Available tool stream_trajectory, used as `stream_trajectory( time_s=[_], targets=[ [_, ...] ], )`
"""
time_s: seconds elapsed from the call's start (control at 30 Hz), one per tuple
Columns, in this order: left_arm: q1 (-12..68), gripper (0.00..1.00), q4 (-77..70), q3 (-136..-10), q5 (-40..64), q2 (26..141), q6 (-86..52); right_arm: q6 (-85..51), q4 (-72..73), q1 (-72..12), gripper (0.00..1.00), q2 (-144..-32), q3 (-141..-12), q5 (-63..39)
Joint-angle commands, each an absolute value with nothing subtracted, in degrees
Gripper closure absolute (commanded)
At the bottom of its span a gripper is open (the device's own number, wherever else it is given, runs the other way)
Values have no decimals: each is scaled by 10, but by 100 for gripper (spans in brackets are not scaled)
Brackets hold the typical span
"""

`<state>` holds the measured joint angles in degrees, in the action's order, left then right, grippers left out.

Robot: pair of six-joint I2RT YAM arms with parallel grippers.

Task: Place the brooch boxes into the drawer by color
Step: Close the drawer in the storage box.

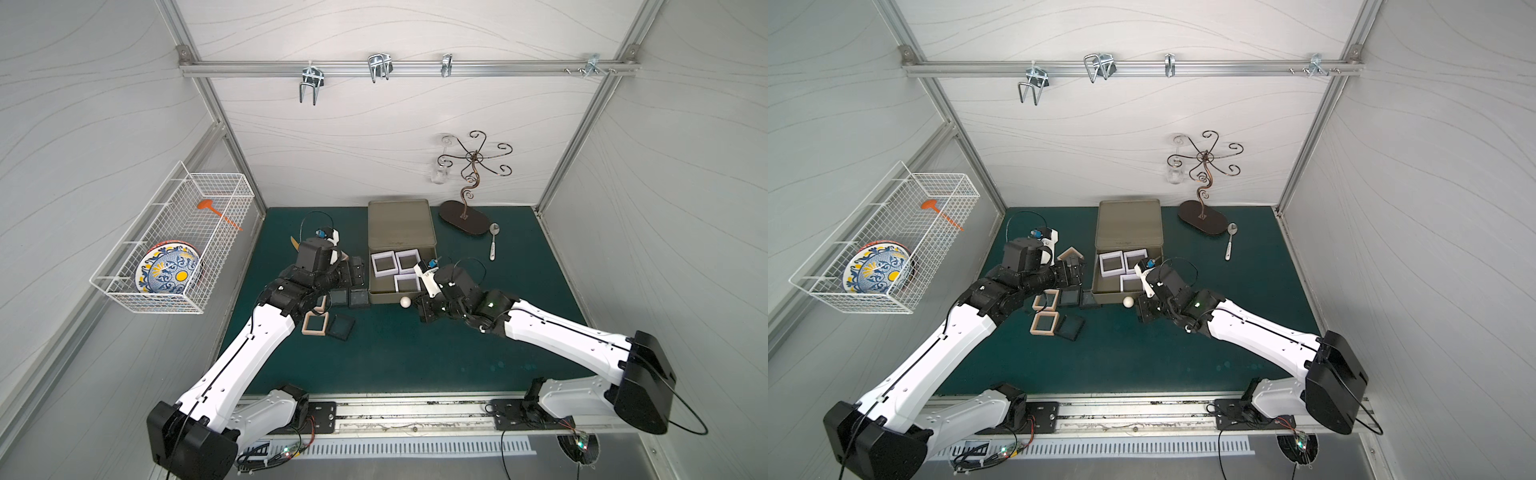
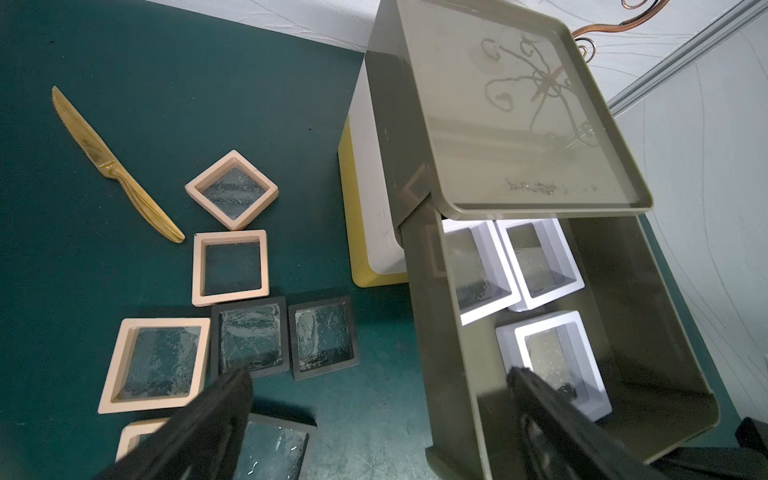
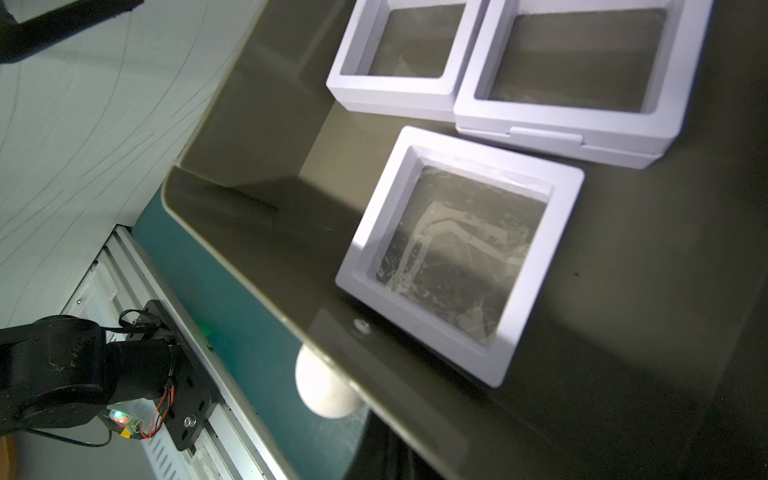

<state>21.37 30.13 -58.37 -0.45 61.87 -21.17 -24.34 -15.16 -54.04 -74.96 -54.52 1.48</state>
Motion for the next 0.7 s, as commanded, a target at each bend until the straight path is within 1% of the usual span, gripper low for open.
stream_trajectory(
  time_s=[0.0, 0.67],
  targets=[
    [210, 0, 289, -605, -14, 607, -204, -224, -113, -536, 100, -759, -566, 42],
    [210, 0, 274, -592, -15, 591, -208, -186, -73, -471, 100, -862, -643, 12]
  ],
)
